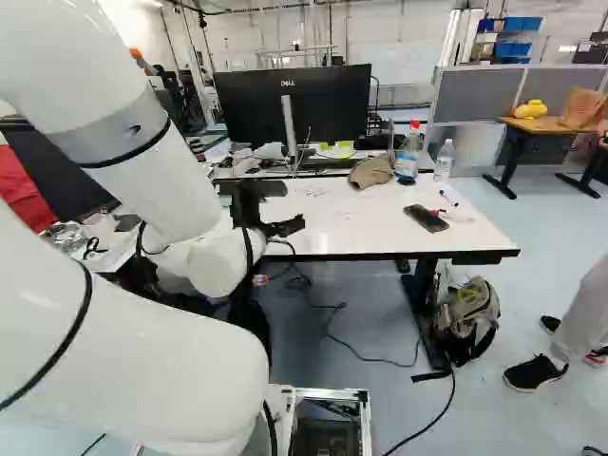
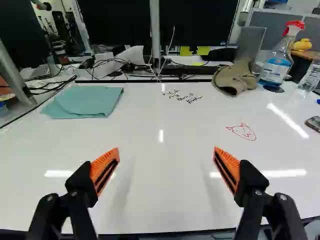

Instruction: Clean the table with the green towel

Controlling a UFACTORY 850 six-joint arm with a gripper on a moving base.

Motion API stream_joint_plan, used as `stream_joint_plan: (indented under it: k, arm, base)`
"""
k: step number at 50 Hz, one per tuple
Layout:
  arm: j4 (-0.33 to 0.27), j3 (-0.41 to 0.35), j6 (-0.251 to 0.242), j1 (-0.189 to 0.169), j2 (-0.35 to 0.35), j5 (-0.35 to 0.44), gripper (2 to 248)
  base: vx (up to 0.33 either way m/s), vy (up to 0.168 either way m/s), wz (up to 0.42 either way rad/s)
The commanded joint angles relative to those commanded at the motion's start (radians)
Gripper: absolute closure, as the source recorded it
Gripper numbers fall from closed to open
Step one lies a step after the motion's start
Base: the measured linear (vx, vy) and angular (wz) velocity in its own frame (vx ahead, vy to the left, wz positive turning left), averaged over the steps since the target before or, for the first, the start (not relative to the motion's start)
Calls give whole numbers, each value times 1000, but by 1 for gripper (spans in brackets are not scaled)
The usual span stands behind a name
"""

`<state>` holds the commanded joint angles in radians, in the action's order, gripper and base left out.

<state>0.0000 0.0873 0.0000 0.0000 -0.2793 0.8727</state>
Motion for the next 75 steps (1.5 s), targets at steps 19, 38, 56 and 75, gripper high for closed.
stream_joint_plan:
  k: [19, 38, 56, 75]
  arm:
    - [0, 0, 0, 0, 0, 0, 3]
    - [0, 4, 0, 0, 3, 0, 3]
    - [0, 86, 0, 1, 51, 0, 3]
    - [0, 186, 0, 22, 110, 0, 3]
  base:
    - [0, 0, 0]
    - [0, 0, 0]
    - [0, 0, 0]
    - [0, 0, 0]
